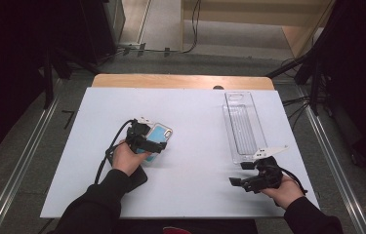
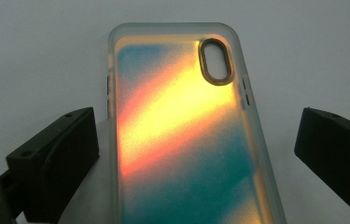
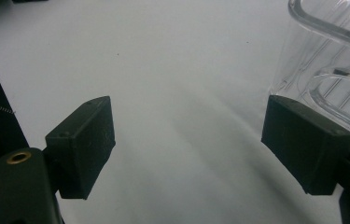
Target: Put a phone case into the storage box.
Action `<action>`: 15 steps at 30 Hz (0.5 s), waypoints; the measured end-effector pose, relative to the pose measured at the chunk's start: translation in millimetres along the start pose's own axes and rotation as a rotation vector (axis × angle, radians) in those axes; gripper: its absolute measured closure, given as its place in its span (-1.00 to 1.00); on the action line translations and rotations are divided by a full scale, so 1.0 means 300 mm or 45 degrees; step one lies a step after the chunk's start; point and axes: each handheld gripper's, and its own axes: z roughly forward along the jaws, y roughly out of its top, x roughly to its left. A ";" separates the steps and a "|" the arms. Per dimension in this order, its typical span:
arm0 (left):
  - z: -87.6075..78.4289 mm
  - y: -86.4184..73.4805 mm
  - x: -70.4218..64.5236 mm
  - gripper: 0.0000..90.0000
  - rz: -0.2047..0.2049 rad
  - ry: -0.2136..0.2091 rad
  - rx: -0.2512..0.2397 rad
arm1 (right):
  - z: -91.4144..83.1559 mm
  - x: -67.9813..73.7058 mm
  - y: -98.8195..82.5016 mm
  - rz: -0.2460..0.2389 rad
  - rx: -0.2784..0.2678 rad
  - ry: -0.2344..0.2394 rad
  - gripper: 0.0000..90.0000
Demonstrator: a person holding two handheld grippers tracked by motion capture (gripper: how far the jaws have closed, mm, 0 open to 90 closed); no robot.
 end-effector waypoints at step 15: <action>0.011 -0.007 -0.041 -0.87 0.081 0.154 0.013 | 0.002 0.001 0.000 -0.002 0.004 -0.003 -0.66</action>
